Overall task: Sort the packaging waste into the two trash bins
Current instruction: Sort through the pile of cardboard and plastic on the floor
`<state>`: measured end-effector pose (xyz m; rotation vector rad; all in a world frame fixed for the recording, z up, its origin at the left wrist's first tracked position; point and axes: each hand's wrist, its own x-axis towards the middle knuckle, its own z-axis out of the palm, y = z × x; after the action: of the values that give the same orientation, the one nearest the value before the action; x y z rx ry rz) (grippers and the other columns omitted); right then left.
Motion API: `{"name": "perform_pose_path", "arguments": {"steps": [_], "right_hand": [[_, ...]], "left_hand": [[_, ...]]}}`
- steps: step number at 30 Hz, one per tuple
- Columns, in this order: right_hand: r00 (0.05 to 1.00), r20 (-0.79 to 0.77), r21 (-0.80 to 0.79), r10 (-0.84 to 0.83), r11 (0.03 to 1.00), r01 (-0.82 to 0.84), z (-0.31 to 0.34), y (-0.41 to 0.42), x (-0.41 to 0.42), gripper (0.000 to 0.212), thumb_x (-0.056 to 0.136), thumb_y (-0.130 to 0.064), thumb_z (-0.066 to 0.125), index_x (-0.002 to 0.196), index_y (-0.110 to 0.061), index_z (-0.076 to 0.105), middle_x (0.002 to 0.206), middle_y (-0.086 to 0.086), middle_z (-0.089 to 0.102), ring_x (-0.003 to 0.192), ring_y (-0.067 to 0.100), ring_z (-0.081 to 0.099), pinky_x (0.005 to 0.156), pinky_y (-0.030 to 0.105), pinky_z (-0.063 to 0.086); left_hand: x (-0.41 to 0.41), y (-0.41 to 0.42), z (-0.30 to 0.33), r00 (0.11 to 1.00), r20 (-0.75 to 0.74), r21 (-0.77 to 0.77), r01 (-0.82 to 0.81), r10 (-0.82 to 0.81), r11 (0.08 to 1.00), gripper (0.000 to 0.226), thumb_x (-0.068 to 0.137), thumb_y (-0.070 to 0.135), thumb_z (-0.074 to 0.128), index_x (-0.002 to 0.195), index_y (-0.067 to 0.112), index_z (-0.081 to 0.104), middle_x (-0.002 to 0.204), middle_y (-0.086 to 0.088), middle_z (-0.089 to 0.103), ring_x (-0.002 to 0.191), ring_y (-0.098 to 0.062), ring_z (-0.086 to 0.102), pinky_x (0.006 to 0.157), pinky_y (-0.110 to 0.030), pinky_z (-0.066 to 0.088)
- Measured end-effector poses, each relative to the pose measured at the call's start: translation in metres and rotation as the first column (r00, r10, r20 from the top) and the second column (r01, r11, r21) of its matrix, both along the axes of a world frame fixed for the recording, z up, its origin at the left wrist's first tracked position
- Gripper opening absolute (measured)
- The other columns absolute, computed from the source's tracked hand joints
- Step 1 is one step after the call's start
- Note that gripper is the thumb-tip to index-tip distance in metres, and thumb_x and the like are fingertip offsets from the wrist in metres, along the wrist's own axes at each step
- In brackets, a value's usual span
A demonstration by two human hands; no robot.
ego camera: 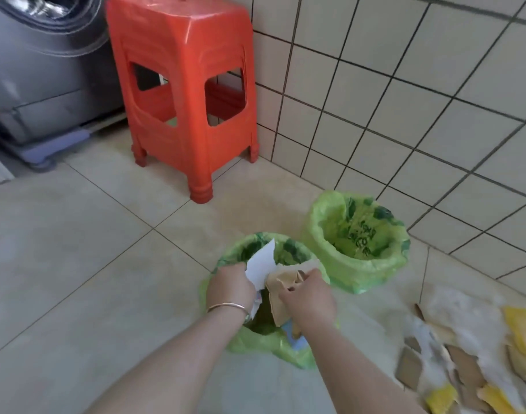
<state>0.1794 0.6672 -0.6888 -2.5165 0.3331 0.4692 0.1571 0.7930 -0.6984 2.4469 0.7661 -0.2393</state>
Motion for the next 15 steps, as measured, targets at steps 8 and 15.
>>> {"name": "perform_pose_path", "arguments": {"steps": [8,15], "right_hand": [[0.937,-0.22,-0.381,0.271,0.861,-0.339,-0.052,0.026,0.045,0.046,0.086,-0.038,0.056,0.123,-0.012,0.045,0.119,0.003,0.061,0.11,0.024,0.061,0.078,0.029,0.049],[0.911,-0.263,-0.303,0.319,0.869,-0.392,-0.099,0.039,0.063,0.044,0.092,-0.028,0.052,0.13,-0.012,0.039,0.127,0.01,0.056,0.116,0.027,0.057,0.087,0.033,0.049]], "left_hand": [[0.038,-0.008,-0.059,0.944,-0.228,0.112,0.268,-0.237,0.957,0.027,0.089,0.008,0.046,0.11,0.009,0.062,0.112,-0.013,0.066,0.104,-0.032,0.064,0.082,-0.038,0.052],[0.047,-0.015,-0.104,0.86,-0.36,0.037,0.4,-0.361,0.916,0.028,0.09,0.011,0.04,0.115,0.012,0.054,0.118,-0.013,0.061,0.109,-0.032,0.06,0.083,-0.036,0.049]]}}
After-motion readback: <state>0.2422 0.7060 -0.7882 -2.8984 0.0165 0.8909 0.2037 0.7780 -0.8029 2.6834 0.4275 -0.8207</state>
